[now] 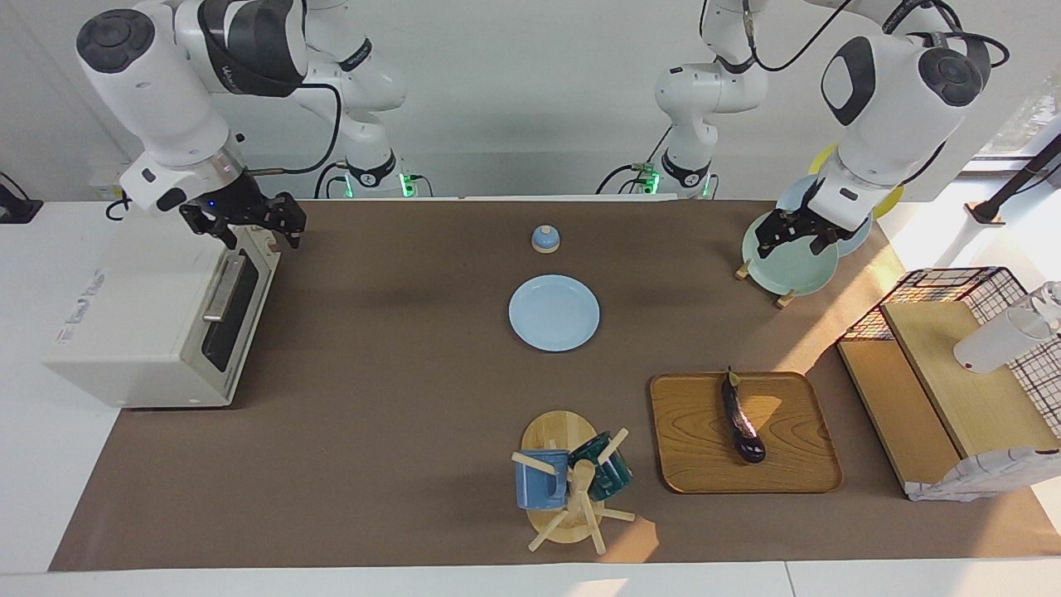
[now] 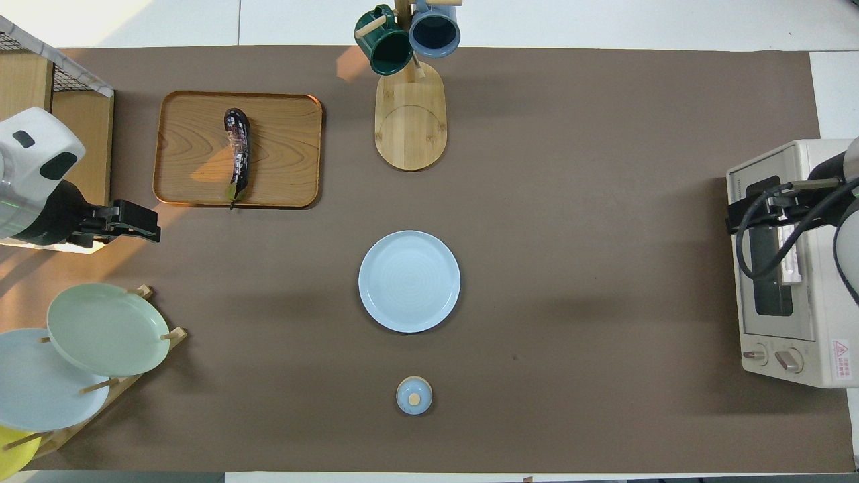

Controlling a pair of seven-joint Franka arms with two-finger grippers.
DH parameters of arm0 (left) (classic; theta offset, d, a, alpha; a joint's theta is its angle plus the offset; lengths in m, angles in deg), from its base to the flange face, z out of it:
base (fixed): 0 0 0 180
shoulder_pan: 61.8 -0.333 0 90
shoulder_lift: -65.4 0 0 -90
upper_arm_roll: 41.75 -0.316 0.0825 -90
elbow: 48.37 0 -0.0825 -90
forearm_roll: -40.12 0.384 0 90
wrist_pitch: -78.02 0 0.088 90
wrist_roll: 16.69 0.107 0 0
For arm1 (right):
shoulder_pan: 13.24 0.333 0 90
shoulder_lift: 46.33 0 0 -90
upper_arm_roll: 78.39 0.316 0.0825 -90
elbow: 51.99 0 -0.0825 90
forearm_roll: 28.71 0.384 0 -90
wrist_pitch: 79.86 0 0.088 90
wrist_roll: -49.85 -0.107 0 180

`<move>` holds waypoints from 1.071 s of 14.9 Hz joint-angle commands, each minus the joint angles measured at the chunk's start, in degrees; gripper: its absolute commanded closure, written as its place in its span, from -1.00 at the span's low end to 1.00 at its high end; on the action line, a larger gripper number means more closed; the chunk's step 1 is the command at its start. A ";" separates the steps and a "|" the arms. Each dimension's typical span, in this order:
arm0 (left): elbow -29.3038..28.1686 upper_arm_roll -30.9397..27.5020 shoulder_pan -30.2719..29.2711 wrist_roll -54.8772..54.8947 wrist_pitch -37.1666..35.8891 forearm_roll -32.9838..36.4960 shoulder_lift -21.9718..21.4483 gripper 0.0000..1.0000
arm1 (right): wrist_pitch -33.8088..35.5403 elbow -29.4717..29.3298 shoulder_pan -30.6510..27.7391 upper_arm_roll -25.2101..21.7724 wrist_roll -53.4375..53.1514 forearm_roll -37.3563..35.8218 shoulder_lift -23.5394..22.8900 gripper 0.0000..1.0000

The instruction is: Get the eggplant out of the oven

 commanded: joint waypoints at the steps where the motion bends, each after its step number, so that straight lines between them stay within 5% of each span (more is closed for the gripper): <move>1: -0.49 -0.69 1.24 2.60 0.32 1.13 -1.66 -1.00 | -0.14 0.79 -0.28 0.02 -0.65 1.53 1.60 -1.00; 5: 8.65 -0.77 2.12 2.07 -9.00 3.23 0.09 -1.00 | 0.48 0.61 -0.37 0.02 -0.74 1.44 1.34 -1.00; 16: 5.42 -0.51 1.86 0.58 -3.74 2.80 -0.60 -1.00 | 0.30 0.70 -0.54 0.28 -0.82 1.53 1.69 -1.00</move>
